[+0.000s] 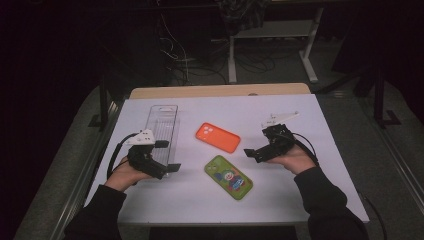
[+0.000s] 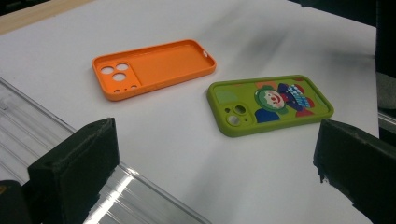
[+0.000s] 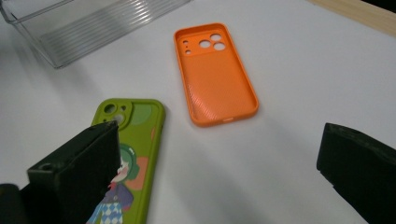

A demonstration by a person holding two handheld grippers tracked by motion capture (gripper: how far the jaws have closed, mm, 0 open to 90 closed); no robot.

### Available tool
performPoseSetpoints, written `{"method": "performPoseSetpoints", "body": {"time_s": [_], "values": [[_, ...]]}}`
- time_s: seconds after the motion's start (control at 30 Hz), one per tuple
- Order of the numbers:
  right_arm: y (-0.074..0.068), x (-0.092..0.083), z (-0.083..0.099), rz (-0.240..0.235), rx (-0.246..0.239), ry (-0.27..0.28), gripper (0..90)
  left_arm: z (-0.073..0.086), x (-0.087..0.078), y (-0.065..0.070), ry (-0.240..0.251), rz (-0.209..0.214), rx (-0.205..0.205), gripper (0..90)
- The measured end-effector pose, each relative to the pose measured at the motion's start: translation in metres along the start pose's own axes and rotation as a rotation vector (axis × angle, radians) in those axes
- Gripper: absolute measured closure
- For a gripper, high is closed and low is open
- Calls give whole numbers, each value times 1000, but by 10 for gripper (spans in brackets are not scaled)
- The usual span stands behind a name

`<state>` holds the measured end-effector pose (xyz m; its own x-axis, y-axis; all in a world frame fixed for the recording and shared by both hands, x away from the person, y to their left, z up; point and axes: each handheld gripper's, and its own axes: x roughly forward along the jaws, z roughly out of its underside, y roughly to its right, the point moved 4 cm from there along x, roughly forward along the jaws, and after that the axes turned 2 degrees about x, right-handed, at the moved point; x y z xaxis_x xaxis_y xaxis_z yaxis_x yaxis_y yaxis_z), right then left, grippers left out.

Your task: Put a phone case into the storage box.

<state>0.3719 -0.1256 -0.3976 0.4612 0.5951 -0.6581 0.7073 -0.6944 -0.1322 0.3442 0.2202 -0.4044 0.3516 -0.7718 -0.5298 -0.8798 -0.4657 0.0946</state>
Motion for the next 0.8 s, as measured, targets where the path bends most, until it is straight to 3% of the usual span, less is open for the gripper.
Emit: {"method": "performPoseSetpoints", "body": {"time_s": [0.37,0.8], "values": [[5,24,-34,-12,-22,12,0,-1,-2,-1,9,-6,-22,0],[13,43,-59,-29,-20,35,0,-1,-1,0,17,-6,-24,0]]}}
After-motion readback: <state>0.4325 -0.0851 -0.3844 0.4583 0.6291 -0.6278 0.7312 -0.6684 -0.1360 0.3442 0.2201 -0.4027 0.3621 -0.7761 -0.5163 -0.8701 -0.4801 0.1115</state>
